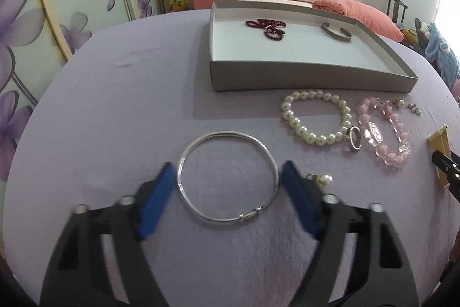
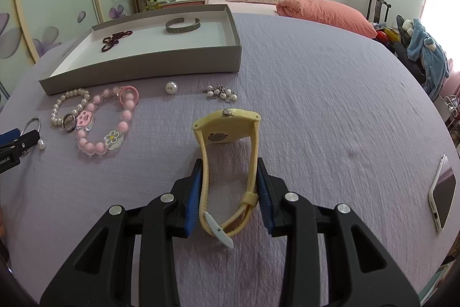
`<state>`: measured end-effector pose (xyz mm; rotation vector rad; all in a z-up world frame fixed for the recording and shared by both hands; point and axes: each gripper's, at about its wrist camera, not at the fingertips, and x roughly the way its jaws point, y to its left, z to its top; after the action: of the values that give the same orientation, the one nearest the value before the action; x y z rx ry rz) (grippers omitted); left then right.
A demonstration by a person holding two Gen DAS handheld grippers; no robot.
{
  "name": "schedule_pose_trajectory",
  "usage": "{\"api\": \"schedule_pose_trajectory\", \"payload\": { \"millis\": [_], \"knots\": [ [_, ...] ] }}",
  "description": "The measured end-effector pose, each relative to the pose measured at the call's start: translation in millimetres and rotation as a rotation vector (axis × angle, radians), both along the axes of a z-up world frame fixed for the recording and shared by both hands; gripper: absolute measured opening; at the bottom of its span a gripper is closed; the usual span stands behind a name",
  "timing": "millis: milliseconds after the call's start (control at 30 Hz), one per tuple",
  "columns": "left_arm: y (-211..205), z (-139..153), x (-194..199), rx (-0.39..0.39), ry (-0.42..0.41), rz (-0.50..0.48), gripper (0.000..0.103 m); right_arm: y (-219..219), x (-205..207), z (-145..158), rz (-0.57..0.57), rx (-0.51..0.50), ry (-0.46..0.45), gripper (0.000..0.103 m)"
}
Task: Organize jewelry
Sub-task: 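Grasp the thin silver bangle with left tool while right tool holds the yellow watch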
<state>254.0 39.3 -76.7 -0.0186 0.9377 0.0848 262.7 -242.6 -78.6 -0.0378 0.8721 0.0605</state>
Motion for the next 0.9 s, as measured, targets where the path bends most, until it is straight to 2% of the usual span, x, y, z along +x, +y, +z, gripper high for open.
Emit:
{"api": "schedule_pose_trajectory", "payload": {
  "millis": [900],
  "knots": [
    [4,13,-19,-0.036,-0.049,0.011,0.071,-2,1,0,0.001,0.010,0.003,0.036]
  ]
}}
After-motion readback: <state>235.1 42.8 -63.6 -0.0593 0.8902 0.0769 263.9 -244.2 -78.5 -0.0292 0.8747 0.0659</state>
